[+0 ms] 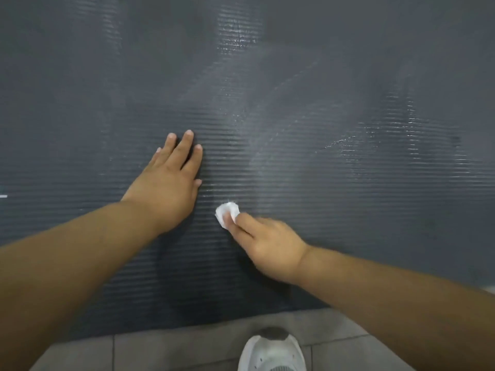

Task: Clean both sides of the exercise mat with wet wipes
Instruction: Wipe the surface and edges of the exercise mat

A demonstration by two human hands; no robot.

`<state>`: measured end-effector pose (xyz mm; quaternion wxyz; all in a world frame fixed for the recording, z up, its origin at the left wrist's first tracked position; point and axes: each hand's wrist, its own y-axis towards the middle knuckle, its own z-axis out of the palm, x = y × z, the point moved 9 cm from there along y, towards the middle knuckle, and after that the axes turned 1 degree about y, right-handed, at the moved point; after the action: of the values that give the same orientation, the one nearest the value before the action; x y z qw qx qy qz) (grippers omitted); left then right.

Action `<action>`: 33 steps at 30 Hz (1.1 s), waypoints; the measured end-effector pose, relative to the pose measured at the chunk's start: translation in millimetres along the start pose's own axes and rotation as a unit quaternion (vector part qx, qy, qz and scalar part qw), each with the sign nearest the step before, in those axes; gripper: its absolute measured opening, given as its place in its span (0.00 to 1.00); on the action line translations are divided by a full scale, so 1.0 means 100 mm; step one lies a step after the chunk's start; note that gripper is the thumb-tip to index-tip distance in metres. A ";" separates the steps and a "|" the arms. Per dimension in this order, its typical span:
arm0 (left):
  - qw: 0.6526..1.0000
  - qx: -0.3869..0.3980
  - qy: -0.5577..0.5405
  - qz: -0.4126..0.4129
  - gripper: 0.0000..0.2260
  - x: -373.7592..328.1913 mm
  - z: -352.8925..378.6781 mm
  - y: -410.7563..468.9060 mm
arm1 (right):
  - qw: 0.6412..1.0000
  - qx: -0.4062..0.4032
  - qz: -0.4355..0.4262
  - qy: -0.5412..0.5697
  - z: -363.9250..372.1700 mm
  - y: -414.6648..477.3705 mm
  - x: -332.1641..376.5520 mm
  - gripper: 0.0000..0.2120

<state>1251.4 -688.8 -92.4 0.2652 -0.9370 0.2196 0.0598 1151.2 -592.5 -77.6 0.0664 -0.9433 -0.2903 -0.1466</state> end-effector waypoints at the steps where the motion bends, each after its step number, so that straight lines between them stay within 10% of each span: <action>1: 1.000 0.004 0.001 -0.001 0.27 0.00 0.00 -0.01 | 1.000 0.008 -0.029 -0.003 -0.06 -0.05 -0.01 0.20; 5: 0.999 0.031 0.008 -0.012 0.27 -0.05 0.03 -0.06 | 0.990 -0.010 0.115 -0.081 -0.36 -0.25 -0.98 0.23; 11: 1.000 0.001 -0.014 0.002 0.26 -0.39 0.11 0.02 | 0.841 -0.036 0.539 -0.038 -0.59 -0.90 -1.93 0.29; 15: 0.999 -0.032 -0.001 0.010 0.27 -0.46 0.18 0.05 | 0.866 -0.072 0.495 0.007 -0.31 -0.59 -1.33 0.28; 22: 0.997 -0.050 -0.009 0.056 0.27 -0.42 0.12 0.04 | 0.995 -0.027 0.092 -0.011 -0.02 -0.49 -0.10 0.18; 25: 0.995 -0.057 0.002 0.084 0.27 -0.38 0.13 0.04 | 0.950 -0.058 0.298 -0.078 -0.32 -1.00 -1.02 0.24; 29: 0.993 -0.064 0.009 0.099 0.28 -0.41 0.11 0.04 | 0.756 -0.100 0.646 -0.020 -0.46 -1.88 -1.62 0.23; 33: 0.988 -0.062 0.009 0.139 0.26 -0.58 0.13 0.03 | 0.870 -0.163 0.466 0.002 -0.15 -1.17 -0.64 0.23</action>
<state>1198.5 -662.3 -91.6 0.1941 -0.9125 0.3458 0.1009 1030.4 -533.3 -78.6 -0.0273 -0.9661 0.2110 -0.1460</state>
